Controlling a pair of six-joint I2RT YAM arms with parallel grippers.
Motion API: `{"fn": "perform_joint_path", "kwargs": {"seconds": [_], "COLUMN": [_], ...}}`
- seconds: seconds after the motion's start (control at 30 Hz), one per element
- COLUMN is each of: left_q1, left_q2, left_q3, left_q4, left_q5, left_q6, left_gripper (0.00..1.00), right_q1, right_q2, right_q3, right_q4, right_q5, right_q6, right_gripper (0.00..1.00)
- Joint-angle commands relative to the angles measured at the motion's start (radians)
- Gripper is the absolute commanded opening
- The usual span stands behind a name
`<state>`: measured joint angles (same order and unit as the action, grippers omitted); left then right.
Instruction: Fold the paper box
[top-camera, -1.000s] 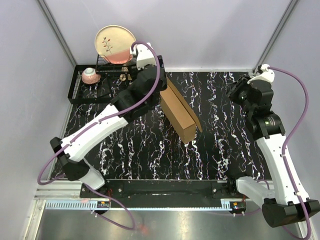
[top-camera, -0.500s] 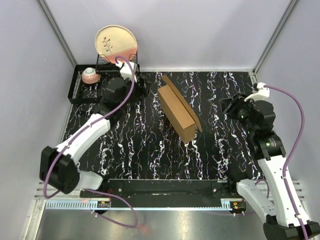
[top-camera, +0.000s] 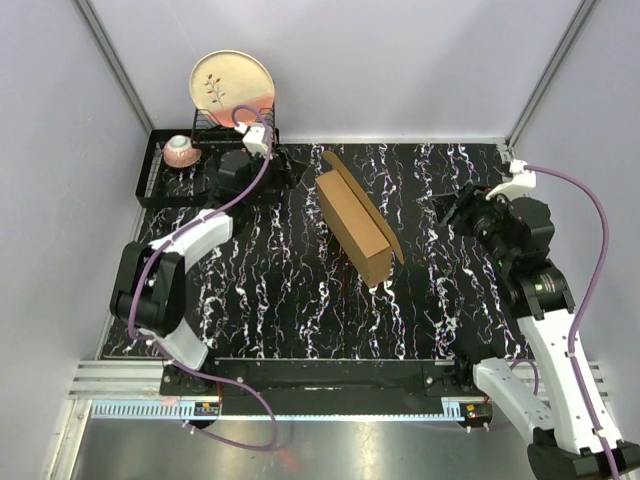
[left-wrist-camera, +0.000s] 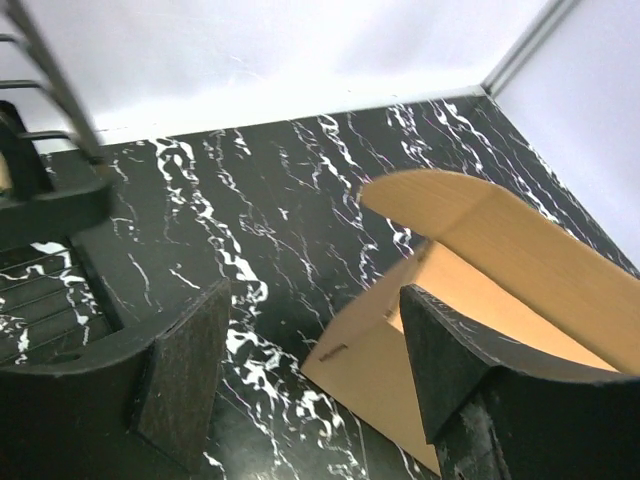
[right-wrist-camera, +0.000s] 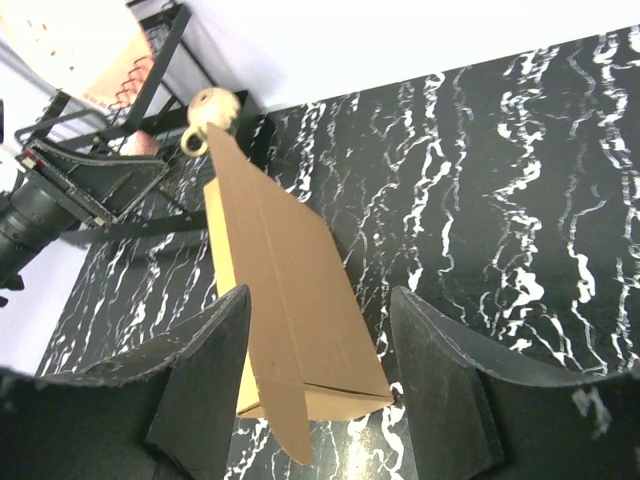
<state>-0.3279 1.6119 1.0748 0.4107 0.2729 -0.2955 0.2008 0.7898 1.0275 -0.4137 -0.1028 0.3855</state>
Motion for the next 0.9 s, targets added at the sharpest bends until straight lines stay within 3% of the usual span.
{"fn": "perform_joint_path", "kwargs": {"seconds": [0.0,0.1,0.27,0.37,0.6,0.87], "left_q1": [0.049,0.049,0.047,0.044,0.036,0.024], "left_q2": [0.078,0.146,0.201,0.226,0.305,0.378], "left_q3": [0.042,0.068,0.091,0.102,0.126,0.148], "left_q4": [0.163,0.140,0.103,0.082,0.059,0.076], "left_q5": [0.048,0.055,0.057,0.055,0.051,0.083], "left_q6": [-0.103,-0.109,-0.110,-0.103,-0.111,-0.133], "left_gripper": [0.72,0.70,0.61,0.58,0.56,0.54], "right_q1": [0.005,0.003,0.003,0.005,0.006,0.040], "right_q2": [-0.057,-0.075,-0.168,-0.208,-0.236,-0.146], "right_q3": [-0.030,-0.061,-0.233,-0.317,-0.512,-0.685], "right_q4": [-0.008,-0.046,-0.050,-0.046,0.050,0.360], "right_q5": [0.149,0.190,0.169,0.141,-0.027,-0.113], "right_q6": [0.013,0.042,0.159,0.226,0.429,0.613], "right_gripper": [0.64,0.55,0.17,0.08,0.02,0.01]}}
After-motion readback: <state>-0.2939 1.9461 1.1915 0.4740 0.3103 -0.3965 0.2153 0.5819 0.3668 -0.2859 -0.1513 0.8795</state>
